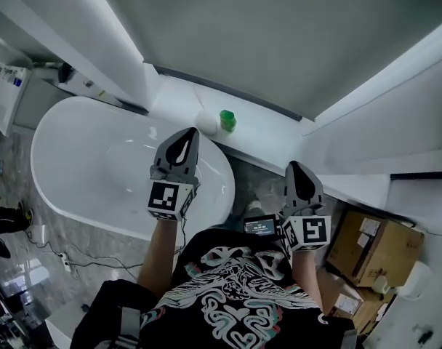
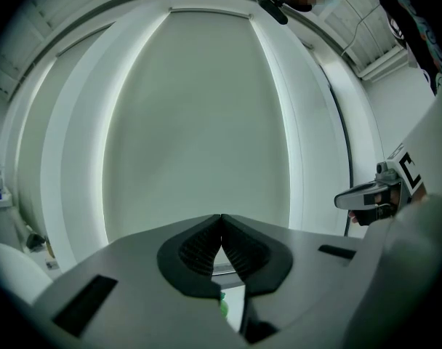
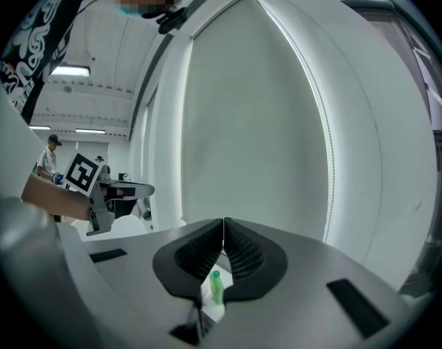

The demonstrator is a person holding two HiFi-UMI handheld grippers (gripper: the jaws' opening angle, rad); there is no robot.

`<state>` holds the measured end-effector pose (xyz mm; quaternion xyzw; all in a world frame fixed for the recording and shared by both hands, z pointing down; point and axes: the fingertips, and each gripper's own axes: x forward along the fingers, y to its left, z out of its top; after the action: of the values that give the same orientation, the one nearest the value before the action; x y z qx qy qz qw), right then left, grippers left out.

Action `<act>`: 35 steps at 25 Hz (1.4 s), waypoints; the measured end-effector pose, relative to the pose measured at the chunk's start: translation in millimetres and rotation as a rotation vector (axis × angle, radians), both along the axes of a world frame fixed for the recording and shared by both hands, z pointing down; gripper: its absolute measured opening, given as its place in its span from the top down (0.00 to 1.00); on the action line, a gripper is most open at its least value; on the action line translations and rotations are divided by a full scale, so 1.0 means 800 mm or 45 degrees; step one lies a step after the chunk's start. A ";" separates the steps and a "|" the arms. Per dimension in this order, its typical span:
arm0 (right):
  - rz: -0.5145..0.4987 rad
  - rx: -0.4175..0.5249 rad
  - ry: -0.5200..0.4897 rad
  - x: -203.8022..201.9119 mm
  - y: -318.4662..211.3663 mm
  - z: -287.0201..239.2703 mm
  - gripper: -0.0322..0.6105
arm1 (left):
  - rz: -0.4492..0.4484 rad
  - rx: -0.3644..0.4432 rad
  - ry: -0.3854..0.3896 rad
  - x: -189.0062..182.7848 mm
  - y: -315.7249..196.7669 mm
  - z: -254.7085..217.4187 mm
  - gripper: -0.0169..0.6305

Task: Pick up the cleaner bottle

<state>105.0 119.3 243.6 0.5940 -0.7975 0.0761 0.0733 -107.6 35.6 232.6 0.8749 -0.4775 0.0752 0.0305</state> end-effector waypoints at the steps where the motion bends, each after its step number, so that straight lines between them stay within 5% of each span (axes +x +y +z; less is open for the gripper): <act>1: -0.006 -0.002 -0.001 -0.001 -0.003 0.001 0.91 | -0.002 0.002 0.001 0.000 -0.003 0.001 0.95; 24: -0.185 -0.035 -0.040 -0.044 -0.092 0.035 0.91 | -0.102 -0.008 0.008 -0.025 -0.060 0.029 0.95; 35: -0.210 -0.090 -0.013 -0.038 -0.147 0.084 0.91 | -0.104 -0.061 -0.077 -0.021 -0.106 0.083 0.95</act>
<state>74.6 2.1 310.5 0.5227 -0.8410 0.1011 0.0961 -124.2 -49.4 299.1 0.8510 -0.5116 0.1118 0.0400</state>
